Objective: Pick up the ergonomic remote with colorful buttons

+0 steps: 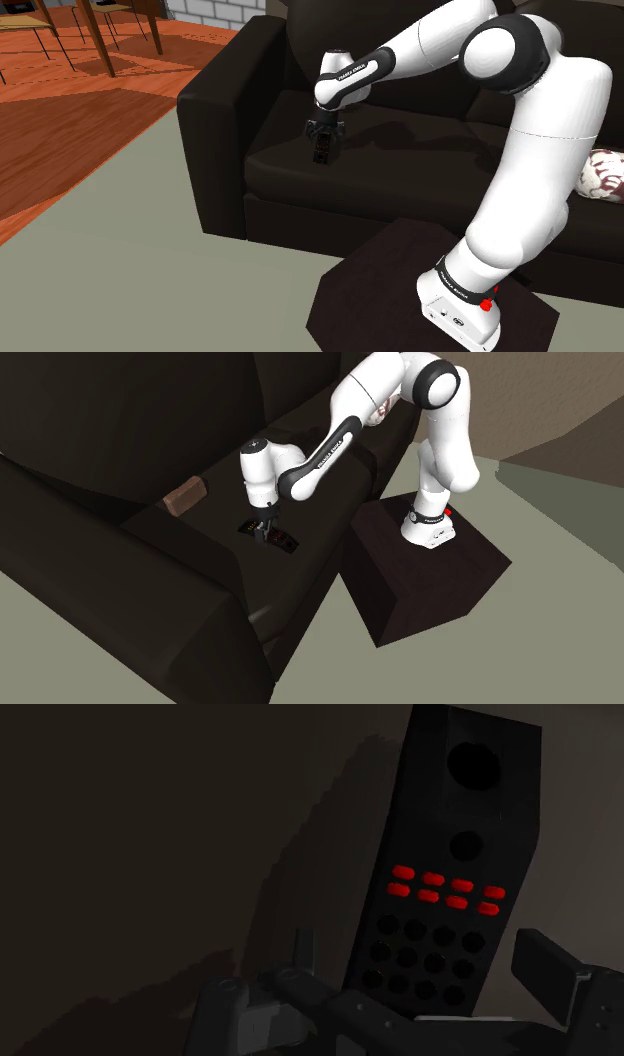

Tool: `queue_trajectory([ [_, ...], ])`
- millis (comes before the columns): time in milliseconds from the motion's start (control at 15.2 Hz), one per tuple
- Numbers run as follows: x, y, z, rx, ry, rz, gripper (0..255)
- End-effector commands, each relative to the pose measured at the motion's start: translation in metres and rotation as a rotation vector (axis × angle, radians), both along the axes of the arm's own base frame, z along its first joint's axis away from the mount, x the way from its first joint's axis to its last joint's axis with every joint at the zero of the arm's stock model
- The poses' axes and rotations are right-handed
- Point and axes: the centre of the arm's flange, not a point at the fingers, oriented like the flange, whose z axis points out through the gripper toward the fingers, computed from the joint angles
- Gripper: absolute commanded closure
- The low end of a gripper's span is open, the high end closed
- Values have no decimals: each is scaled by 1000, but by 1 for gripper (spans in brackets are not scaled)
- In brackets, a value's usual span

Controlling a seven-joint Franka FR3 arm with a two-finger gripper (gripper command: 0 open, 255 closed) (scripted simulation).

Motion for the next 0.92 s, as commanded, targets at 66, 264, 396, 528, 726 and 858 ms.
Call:
queue_trajectory([
  [66, 0, 1, -5, 0, 0, 0, 255],
  [264, 0, 1, -5, 0, 0, 0, 255],
  [396, 0, 0, -5, 0, 0, 0, 255],
  [528, 0, 0, -5, 0, 0, 0, 255],
  [726, 0, 0, 1, 0, 0, 0, 255],
  [858, 0, 0, 12, 0, 0, 0, 255],
])
